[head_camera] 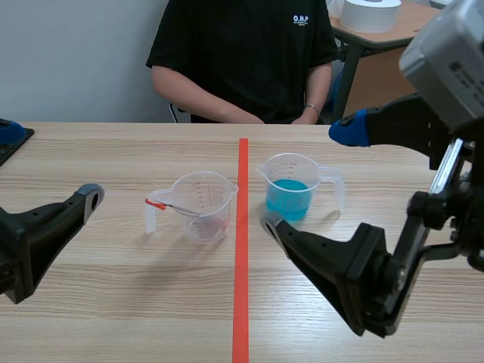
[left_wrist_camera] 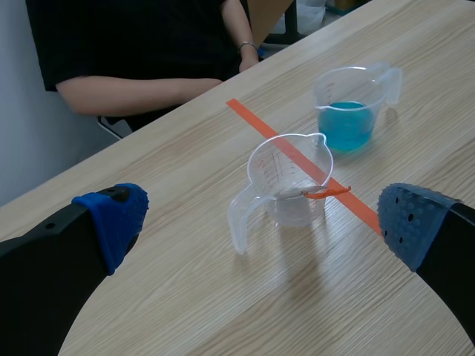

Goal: Do the redox reaction experiment.
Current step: 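Return to the home posture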

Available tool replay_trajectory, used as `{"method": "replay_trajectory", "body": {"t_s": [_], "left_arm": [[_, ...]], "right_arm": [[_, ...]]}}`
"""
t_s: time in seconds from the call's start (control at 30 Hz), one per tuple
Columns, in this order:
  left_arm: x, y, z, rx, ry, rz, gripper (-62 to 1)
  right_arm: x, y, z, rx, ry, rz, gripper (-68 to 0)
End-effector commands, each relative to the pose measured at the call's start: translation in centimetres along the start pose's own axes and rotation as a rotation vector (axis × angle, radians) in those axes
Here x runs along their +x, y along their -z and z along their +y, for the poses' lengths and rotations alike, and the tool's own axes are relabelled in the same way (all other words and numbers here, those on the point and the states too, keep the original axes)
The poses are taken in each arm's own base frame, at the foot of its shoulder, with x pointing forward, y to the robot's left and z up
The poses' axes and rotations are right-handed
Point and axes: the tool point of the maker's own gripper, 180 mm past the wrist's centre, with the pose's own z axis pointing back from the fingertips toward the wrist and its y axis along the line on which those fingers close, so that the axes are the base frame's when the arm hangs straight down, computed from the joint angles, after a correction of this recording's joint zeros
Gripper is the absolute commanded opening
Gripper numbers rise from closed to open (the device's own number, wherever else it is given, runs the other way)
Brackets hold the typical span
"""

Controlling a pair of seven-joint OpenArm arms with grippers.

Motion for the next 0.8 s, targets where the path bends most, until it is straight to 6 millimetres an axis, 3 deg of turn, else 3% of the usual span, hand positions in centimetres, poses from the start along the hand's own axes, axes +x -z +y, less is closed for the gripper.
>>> {"method": "replay_trajectory", "body": {"t_s": [0.0, 0.77], "left_arm": [[0.42, -0.03, 0.19, 0.003, 0.004, -0.016, 1.4], [0.23, -0.03, 0.18, 0.003, 0.003, -0.006, 1.4]], "right_arm": [[0.17, -0.01, -0.21, 0.000, -0.008, -0.002, 0.4], [0.12, -0.01, -0.25, -0.002, -0.022, 0.001, 0.4]]}}
